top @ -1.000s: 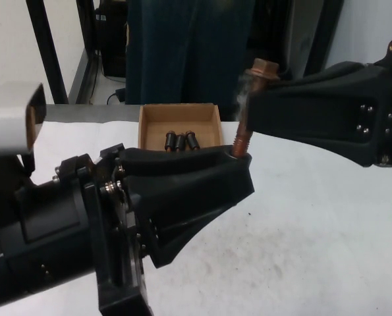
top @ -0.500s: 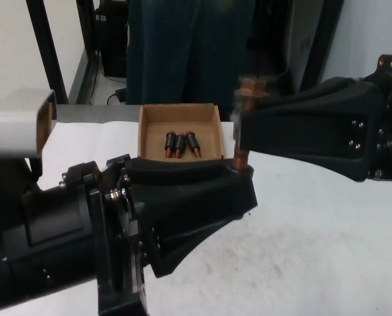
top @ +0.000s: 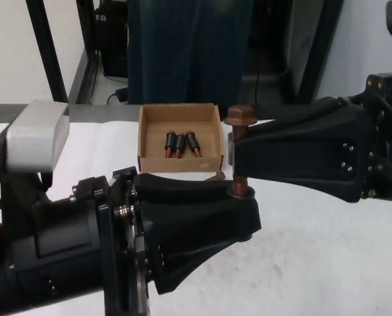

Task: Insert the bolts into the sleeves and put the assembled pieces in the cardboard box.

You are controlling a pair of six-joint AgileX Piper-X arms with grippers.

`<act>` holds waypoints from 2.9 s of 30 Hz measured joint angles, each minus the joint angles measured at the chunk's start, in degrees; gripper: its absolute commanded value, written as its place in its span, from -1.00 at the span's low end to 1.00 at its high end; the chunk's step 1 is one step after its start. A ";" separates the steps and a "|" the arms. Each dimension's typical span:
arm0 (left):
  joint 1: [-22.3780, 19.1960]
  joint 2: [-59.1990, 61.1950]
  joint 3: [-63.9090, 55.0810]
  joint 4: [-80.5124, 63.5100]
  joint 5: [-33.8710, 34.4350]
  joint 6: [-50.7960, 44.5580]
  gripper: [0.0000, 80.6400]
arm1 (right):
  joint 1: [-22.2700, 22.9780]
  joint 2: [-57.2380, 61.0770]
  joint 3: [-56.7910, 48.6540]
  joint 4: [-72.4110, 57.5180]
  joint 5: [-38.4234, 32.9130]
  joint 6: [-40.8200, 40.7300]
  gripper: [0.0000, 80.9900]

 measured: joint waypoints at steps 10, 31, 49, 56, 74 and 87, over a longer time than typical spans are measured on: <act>5.44 -0.16 -0.15 -1.33 2.51 0.47 -0.98 | 0.14 0.25 -0.02 0.63 1.67 -3.68 -1.00; 7.34 -0.49 -0.97 -3.53 1.90 1.79 -0.98 | 1.13 0.30 0.46 3.45 1.34 -5.86 0.04; 10.44 -0.49 -0.97 -4.84 -9.15 5.76 -0.98 | 1.13 0.30 0.46 3.45 10.88 -8.64 0.04; 12.76 -0.49 -2.17 4.00 -17.81 8.75 -0.98 | 1.13 0.30 0.46 3.81 21.75 -9.30 0.04; 21.11 19.20 -22.45 26.34 -20.03 6.93 -0.98 | 1.13 -0.75 0.46 11.92 44.70 -15.25 0.04; 23.71 40.93 -37.03 30.74 -20.03 6.20 -0.98 | 1.13 -7.27 -0.66 18.58 60.58 -17.88 0.04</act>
